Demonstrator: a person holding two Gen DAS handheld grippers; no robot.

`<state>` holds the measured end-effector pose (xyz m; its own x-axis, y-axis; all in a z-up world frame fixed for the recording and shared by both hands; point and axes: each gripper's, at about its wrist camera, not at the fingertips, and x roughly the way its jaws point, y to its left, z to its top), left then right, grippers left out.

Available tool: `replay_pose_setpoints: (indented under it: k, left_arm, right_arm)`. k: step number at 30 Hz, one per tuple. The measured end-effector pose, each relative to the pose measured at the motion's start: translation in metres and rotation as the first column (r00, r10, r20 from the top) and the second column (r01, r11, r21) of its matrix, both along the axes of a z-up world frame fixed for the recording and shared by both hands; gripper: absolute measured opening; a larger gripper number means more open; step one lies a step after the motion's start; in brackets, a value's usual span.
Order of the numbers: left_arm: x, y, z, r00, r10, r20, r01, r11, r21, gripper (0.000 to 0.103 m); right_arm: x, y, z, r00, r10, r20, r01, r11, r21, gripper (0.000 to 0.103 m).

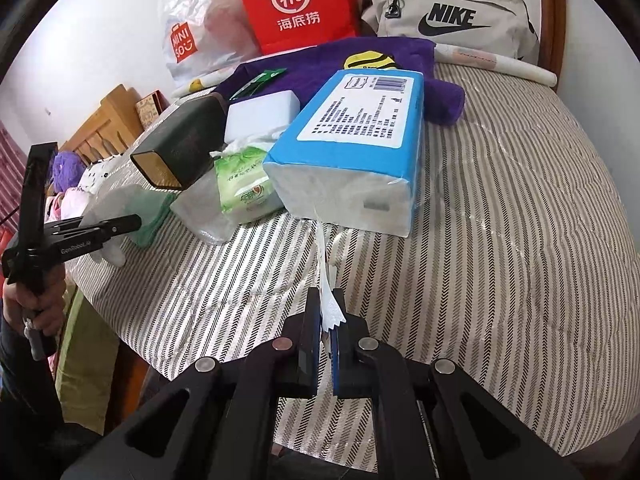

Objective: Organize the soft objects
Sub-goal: 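Carry the white glove and cartoon packet toward the purple towel with both grippers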

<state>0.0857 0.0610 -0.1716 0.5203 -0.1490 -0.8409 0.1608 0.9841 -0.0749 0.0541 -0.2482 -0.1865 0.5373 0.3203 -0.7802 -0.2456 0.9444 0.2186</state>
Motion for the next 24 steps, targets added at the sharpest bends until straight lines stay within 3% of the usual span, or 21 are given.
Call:
replay_pose_setpoints:
  k: [7, 13, 24]
  left_arm:
    - [-0.013, 0.000, 0.015, 1.000, -0.018, 0.014, 0.018, 0.999, -0.035, 0.010]
    - [-0.018, -0.002, 0.044, 0.997, -0.027, 0.072, 0.031, 0.998, -0.053, 0.010]
    - [-0.001, -0.003, 0.089, 0.992, 0.000, 0.129, 0.008, 0.998, -0.060, 0.010]
  right_arm:
    - [-0.006, 0.005, 0.012, 1.000, 0.025, 0.003, -0.025, 1.000, 0.014, 0.004]
    - [-0.010, 0.010, 0.035, 0.997, 0.064, 0.052, -0.065, 0.998, 0.017, 0.004]
    - [0.006, 0.008, 0.078, 0.986, 0.093, 0.136, -0.099, 0.994, 0.036, 0.004]
